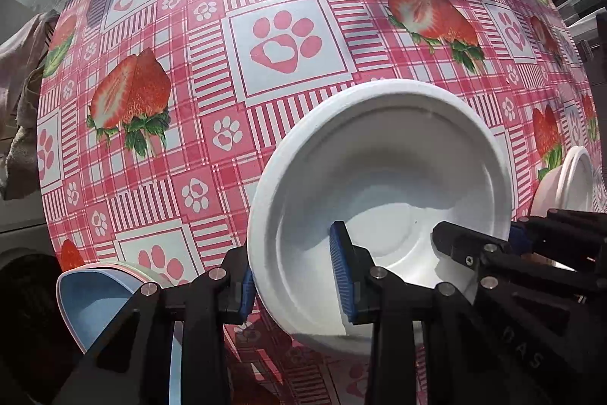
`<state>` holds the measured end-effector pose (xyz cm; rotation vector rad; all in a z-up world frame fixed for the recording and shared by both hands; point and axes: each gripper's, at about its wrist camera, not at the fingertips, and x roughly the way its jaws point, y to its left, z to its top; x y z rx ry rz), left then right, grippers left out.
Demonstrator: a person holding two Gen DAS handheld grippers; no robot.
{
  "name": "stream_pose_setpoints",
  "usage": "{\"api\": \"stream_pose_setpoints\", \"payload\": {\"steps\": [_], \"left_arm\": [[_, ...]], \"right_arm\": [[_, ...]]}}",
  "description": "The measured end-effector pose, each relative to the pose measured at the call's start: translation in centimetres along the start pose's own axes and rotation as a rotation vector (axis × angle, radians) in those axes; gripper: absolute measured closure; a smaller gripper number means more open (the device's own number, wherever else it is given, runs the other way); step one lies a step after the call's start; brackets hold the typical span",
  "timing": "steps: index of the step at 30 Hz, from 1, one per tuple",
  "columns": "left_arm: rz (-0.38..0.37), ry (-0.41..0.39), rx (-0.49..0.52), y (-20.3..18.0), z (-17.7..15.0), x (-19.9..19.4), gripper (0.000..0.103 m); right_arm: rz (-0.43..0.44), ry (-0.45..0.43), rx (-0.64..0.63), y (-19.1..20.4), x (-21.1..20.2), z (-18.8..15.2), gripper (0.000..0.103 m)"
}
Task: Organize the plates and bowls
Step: 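Lift the third white bowl with both grippers and carry it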
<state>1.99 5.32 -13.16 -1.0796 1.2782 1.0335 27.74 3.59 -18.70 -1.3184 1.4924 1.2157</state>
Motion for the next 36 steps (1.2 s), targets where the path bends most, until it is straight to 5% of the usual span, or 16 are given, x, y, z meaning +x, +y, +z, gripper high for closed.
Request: {"api": "stream_pose_setpoints", "payload": {"steps": [13,23,36], "left_arm": [[-0.024,0.043,0.091,-3.5,-8.3,1.3,0.064],[-0.043,0.057,0.091,-3.1,-9.1,0.6,0.064],[-0.069,-0.016,0.133,-1.3,-8.5,-6.3,0.064]], "right_arm": [[0.018,0.054,-0.013,-2.1,2.9,-10.8,0.084],[0.048,0.053,-0.012,-1.8,1.1,-10.5,0.084],[0.046,-0.030,0.020,-2.2,-5.4,-10.9,0.084]]}}
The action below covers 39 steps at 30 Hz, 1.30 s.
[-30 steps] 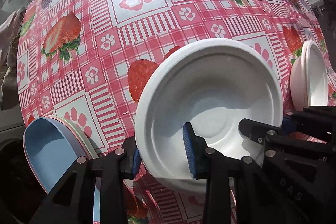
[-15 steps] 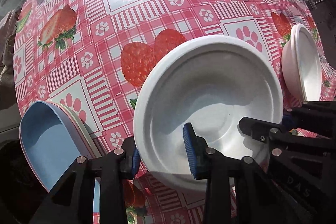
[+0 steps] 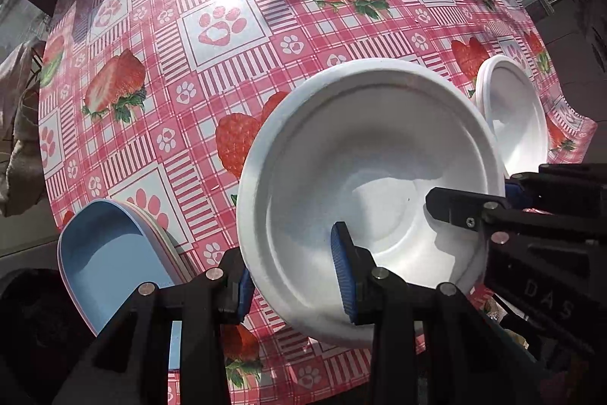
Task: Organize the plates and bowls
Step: 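Lower the bowl onto the white bowl stack and open both grippers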
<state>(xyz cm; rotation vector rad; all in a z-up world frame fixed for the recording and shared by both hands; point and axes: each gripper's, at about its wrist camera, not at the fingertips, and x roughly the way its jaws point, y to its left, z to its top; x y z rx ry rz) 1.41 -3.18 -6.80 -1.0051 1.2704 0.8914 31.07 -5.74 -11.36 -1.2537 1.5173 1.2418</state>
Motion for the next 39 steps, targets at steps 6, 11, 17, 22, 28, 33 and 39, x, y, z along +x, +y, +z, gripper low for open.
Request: {"api": "stream_pose_setpoints", "payload": {"steps": [6,11,17,22,28,33,39], "left_arm": [[-0.018,-0.032,0.068,-2.5,3.5,-1.7,0.064],[-0.045,-0.065,0.156,-5.4,5.8,-2.2,0.060],[-0.065,-0.090,0.273,-10.2,8.0,-2.1,0.058],[-0.077,-0.071,0.335,-13.4,8.9,-1.3,0.058],[-0.079,-0.041,0.385,-16.1,9.6,0.1,0.058],[-0.079,-0.024,0.391,-17.2,10.2,1.0,0.058],[-0.093,-0.036,0.382,-17.5,10.6,1.3,0.049]], "right_arm": [[-0.002,-0.059,0.062,-2.1,-2.4,0.2,0.084],[-0.001,-0.104,0.158,-5.3,-4.1,0.5,0.084],[0.008,-0.155,0.296,-9.8,-5.9,-0.6,0.082],[0.010,-0.176,0.395,-13.2,-6.6,-1.3,0.082],[0.012,-0.177,0.478,-16.4,-6.8,-2.4,0.082],[0.005,-0.165,0.502,-17.9,-6.3,-2.5,0.082],[0.012,-0.156,0.525,-19.3,-5.8,-2.4,0.082]]}}
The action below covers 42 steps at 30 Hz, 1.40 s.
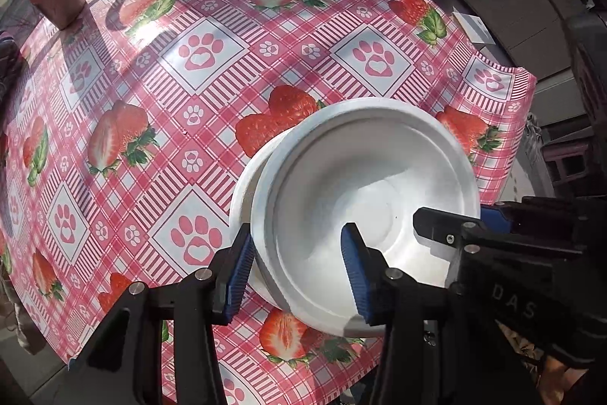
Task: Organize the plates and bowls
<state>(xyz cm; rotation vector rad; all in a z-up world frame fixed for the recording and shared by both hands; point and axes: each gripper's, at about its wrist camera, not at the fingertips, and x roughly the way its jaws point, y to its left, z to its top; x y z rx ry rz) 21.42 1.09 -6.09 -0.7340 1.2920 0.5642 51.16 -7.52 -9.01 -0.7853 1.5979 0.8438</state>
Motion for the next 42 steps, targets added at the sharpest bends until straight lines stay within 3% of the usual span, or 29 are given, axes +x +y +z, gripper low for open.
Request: {"api": "stream_pose_setpoints", "payload": {"steps": [4,7,8,9,11,12,13,20,29,42], "left_arm": [[-0.049,-0.018,-0.019,0.9,-0.5,-0.8,0.030],[-0.046,-0.026,-0.035,1.9,-1.1,-1.4,0.023],[-0.041,-0.036,-0.041,2.3,-1.3,-1.7,0.022],[-0.036,-0.046,-0.046,2.6,-1.5,-2.0,0.020],[-0.022,-0.060,-0.064,3.4,-1.9,-2.5,0.010],[-0.015,-0.060,-0.077,3.8,-2.1,-2.7,0.002],[-0.011,-0.056,-0.091,4.2,-2.3,-2.7,0.000],[-0.004,-0.011,-0.134,5.6,-3.7,-2.6,0.000],[0.022,-0.005,-0.156,6.5,-4.6,-3.1,0.000],[0.040,-0.004,-0.155,6.1,-4.6,-3.2,0.000]], "right_arm": [[0.010,0.000,0.012,-0.7,-0.2,0.3,0.082],[0.020,-0.008,0.017,-1.0,-0.6,0.5,0.082],[0.019,-0.012,0.017,-1.0,-0.7,0.6,0.073],[0.018,-0.019,0.017,-1.1,-0.9,0.7,0.041],[0.028,-0.037,0.020,-1.1,-1.4,0.7,0.003],[0.037,-0.051,0.019,-1.2,-1.8,0.7,0.003],[0.037,-0.058,0.018,-1.1,-2.0,0.8,0.003],[-0.032,-0.101,0.015,-1.1,-2.7,0.4,0.002],[-0.146,-0.057,0.024,-1.3,-0.7,-0.5,0.002],[-0.159,-0.023,-0.018,-0.5,0.6,-0.5,0.002]]}}
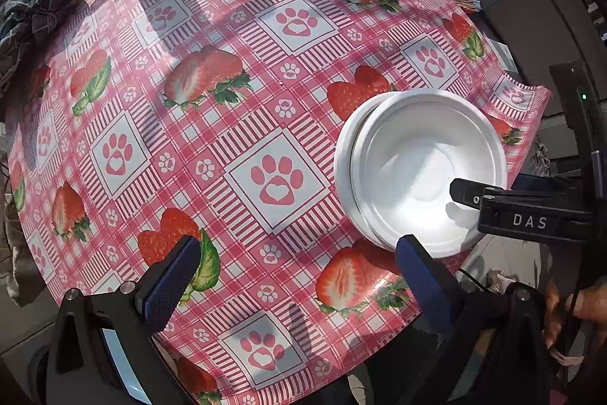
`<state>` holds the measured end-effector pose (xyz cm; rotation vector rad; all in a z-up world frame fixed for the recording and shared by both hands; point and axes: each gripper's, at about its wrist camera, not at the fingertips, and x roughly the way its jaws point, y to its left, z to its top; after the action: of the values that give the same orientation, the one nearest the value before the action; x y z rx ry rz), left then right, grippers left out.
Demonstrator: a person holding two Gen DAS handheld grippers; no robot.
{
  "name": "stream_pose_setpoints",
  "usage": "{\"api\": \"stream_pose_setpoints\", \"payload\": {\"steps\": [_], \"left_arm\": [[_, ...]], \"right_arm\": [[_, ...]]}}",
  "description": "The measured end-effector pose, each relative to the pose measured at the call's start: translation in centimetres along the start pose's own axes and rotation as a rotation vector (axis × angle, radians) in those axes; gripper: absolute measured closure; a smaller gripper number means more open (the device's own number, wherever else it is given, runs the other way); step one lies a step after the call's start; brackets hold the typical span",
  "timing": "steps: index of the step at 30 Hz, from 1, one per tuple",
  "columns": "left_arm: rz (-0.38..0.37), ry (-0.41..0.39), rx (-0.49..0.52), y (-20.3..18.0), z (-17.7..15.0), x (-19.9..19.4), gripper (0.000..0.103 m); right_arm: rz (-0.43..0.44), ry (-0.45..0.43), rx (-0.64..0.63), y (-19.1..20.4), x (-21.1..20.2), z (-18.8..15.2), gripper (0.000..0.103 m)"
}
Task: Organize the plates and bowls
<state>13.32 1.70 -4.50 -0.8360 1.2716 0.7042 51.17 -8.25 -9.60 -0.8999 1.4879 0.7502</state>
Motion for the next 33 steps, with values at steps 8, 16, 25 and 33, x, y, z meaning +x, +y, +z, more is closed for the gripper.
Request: {"api": "stream_pose_setpoints", "payload": {"steps": [8,16,25,33], "left_arm": [[0.007,0.014,0.006,-0.4,0.2,0.4,0.000],[0.011,0.029,-0.004,-0.3,0.2,0.9,0.000],[0.020,0.044,-0.021,0.0,0.1,1.3,0.000],[0.021,0.049,-0.022,0.0,0.3,1.4,0.000]], "right_arm": [[-0.014,0.031,-0.035,0.7,1.4,0.1,0.002],[-0.036,0.074,-0.077,1.7,3.1,-0.2,0.002],[-0.017,0.092,-0.114,3.2,4.2,0.3,0.002],[0.021,-0.007,-0.066,2.0,2.1,1.8,0.002]]}}
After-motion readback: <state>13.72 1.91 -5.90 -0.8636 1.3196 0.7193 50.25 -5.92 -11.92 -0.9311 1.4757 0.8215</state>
